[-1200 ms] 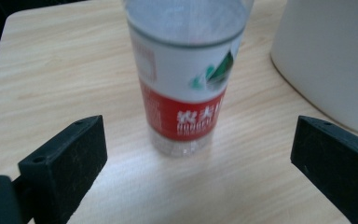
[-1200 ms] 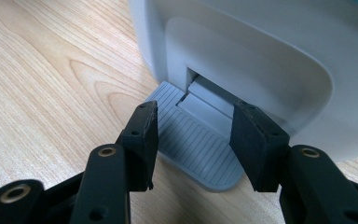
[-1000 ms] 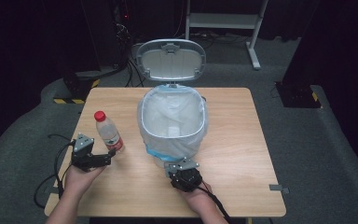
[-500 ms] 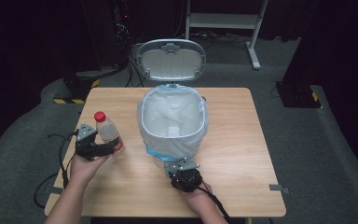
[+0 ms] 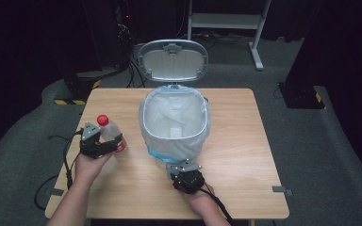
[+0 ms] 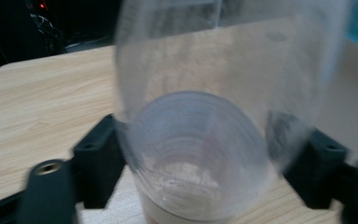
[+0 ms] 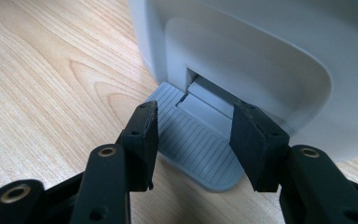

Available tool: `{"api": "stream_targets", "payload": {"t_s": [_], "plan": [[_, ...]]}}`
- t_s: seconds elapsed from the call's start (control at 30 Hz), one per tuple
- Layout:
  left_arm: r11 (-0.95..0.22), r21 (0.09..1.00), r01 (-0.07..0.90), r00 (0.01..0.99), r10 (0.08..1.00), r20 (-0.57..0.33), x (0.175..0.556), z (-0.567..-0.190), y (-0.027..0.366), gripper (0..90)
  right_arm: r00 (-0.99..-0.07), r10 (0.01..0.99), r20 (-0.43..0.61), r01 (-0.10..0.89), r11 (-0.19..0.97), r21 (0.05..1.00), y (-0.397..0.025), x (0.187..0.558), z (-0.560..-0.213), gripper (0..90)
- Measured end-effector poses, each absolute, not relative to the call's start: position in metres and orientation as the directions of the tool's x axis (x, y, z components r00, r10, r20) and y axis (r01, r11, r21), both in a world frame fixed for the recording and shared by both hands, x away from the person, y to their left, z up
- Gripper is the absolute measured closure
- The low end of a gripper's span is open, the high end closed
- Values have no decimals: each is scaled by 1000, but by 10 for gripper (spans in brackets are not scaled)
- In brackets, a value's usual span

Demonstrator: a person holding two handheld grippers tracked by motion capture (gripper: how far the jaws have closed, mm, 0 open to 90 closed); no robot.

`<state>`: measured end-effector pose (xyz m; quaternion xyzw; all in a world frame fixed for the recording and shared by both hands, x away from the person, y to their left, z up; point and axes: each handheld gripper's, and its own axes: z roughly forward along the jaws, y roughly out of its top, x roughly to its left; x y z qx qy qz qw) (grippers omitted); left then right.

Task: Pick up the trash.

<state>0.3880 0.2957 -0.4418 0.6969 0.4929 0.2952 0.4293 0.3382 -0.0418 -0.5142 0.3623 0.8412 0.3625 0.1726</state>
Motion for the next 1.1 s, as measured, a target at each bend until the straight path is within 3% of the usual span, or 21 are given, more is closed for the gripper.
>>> {"api": "stream_targets", "payload": {"t_s": [1.1], "plan": [[-82,969,232,418,908,-23,329,-415,281,269,-678,734,-29,482,475,736,-42,338,-514,514]]}}
